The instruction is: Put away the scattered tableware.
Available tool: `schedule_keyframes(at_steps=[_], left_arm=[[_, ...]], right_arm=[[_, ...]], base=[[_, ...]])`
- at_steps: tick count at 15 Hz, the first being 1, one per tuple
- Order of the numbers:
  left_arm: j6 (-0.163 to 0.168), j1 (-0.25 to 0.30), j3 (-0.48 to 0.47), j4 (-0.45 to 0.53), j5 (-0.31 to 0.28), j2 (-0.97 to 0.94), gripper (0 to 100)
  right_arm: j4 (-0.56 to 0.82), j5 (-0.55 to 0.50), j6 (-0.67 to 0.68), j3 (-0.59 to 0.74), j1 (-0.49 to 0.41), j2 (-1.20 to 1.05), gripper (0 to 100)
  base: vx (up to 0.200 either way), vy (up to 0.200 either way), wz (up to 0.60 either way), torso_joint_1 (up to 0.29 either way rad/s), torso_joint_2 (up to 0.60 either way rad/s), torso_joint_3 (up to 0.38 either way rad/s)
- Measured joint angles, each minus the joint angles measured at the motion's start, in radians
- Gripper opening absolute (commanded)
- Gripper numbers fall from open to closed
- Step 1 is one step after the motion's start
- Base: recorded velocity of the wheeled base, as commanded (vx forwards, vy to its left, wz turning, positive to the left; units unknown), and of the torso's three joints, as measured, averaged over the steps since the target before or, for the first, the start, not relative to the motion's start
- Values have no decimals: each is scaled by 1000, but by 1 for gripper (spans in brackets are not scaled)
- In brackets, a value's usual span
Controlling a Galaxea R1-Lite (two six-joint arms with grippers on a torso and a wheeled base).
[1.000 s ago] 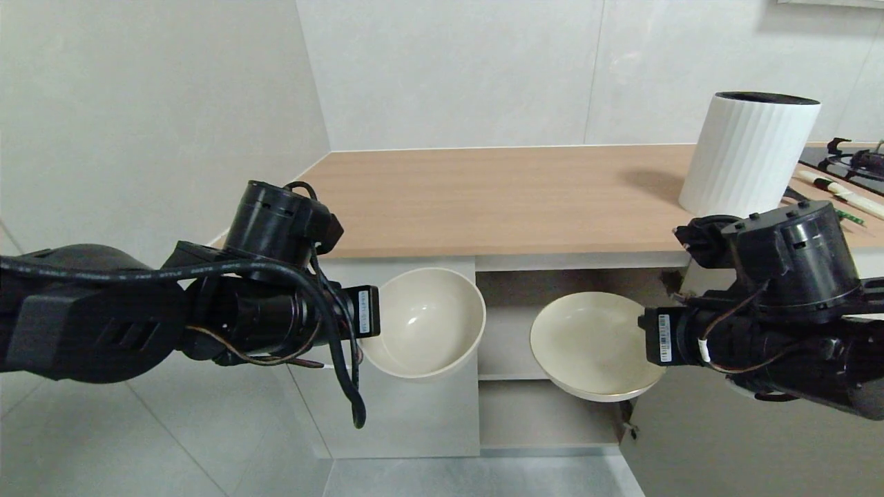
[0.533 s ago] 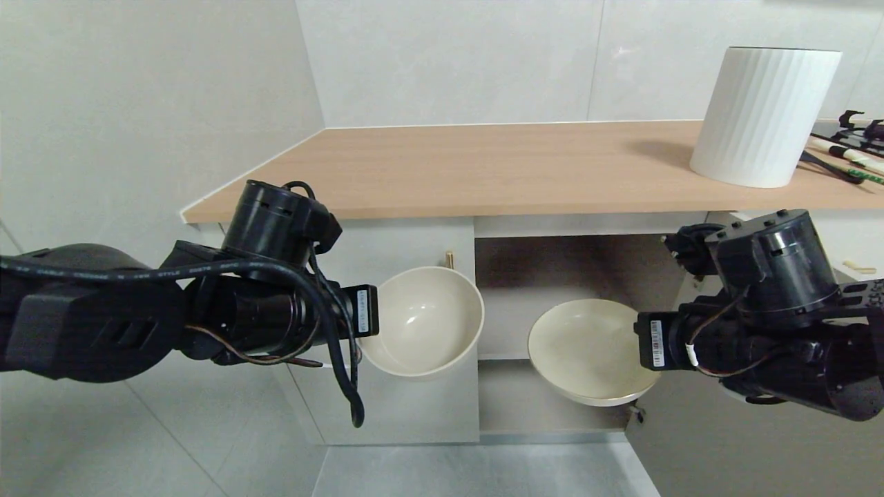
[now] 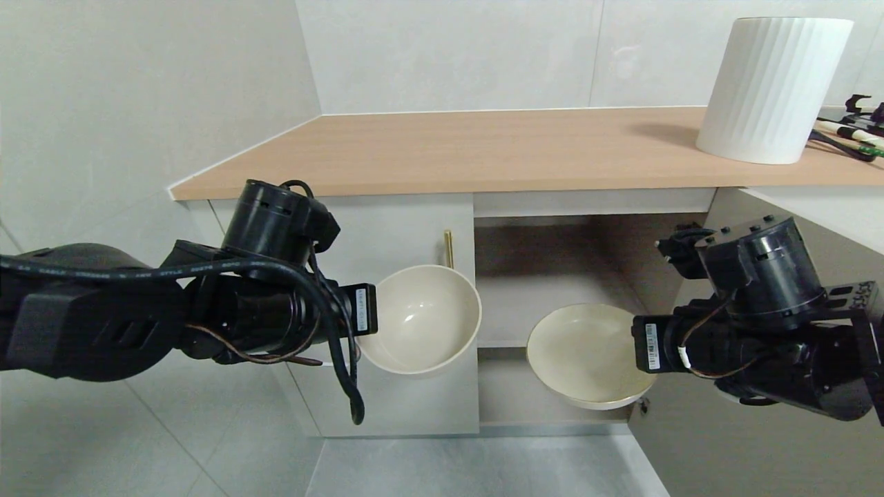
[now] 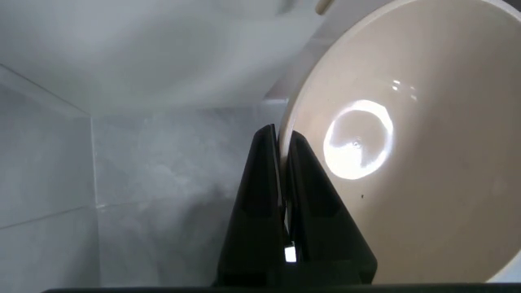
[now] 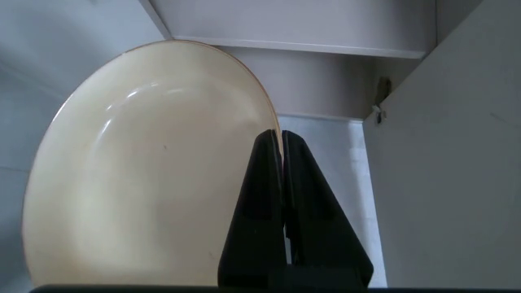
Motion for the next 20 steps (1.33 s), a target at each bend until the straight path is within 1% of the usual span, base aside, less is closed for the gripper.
schedule_keyframes(at_steps=[2,5,9,16,18,20], left_arm=[[0,0,0,-7,20,0,0],[1,0,2,-6,20,0,0],[5,-1,4,-2,20,0,0],[7,-1,14,0,20,-27,0],[8,-1,22,4,16,-56,0],[10,-1,30,4,14,-80,0]], right_arm=[[-1,0,0,-1,0,0,0],[-1,0,1,-1,-2,2,0],[0,2,1,0,-1,3,0],[-4,4,1,50,-3,5,0],[-37,4,11,56,-17,37,0],[-101,6,20,58,-41,102,0]], base=[[0,0,0,0,0,0],[0,0,0,0,0,0],[200,0,0,-6,0,4],[0,0,0,0,0,0],[0,0,0,0,0,0],[0,0,0,0,0,0]])
